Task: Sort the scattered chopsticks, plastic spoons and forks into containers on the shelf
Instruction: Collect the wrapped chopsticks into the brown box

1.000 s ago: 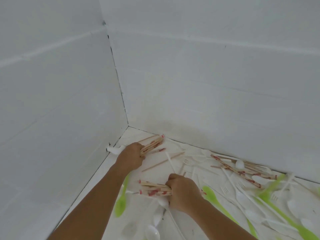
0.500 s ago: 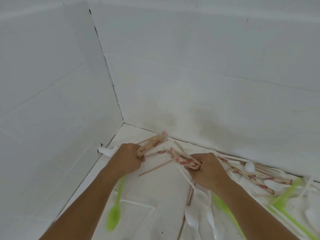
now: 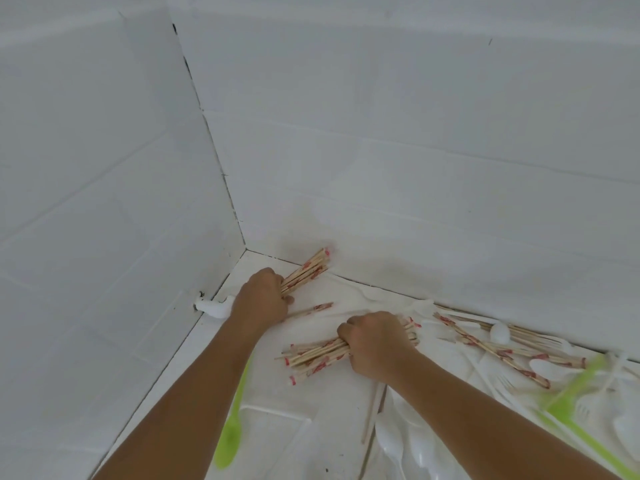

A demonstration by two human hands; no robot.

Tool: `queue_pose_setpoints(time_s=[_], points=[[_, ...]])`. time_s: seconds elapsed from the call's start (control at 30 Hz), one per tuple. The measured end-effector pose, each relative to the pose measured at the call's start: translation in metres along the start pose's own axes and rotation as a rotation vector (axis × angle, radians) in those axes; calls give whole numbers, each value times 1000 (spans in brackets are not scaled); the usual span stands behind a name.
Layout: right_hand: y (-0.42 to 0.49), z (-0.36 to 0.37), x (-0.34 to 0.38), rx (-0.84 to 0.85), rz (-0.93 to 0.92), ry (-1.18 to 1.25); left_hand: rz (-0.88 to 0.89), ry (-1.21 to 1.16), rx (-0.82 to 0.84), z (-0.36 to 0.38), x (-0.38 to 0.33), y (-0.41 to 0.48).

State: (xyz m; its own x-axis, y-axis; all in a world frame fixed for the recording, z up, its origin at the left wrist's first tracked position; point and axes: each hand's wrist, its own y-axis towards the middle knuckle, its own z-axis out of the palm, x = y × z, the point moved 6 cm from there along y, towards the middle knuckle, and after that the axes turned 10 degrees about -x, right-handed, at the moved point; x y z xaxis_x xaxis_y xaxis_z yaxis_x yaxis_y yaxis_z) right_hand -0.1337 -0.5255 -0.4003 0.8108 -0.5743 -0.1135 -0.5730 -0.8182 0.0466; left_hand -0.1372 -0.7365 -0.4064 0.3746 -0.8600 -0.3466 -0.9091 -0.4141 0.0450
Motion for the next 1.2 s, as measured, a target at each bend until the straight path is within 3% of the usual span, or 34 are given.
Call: queue_pose_setpoints(time_s=[0.27,0.3,0.37,0.43,0.53,0.77,0.9,1.07,1.2], points=[[-53,-53,-40,-488,190,314,-26,-233,-149,-43,-17,-18],[-58,-55,-39,-460,164,335,-23,-295,-189,-57,-23,-24],[-66,-47,-28,-209,65,295,-49,-432,-223,-81,-32,-42],[-76,-27,-14,91,-53,193,-95,-545,-147,-93,-33,-63],[-86,-9,-4,265,-135,86,-123,-494,-9,-92,-15,-97],[-95,-15,5,276,-154,-17,-205,-254,70,-54,49,-165],[-100,-24,10,287,-119,17,-122,-30,57,-35,63,-183],[-114,-24,4,277,52,109,-82,-7,5,-32,64,-188],[-119,-18,2,275,43,62,-130,-53,52,-39,57,-179]])
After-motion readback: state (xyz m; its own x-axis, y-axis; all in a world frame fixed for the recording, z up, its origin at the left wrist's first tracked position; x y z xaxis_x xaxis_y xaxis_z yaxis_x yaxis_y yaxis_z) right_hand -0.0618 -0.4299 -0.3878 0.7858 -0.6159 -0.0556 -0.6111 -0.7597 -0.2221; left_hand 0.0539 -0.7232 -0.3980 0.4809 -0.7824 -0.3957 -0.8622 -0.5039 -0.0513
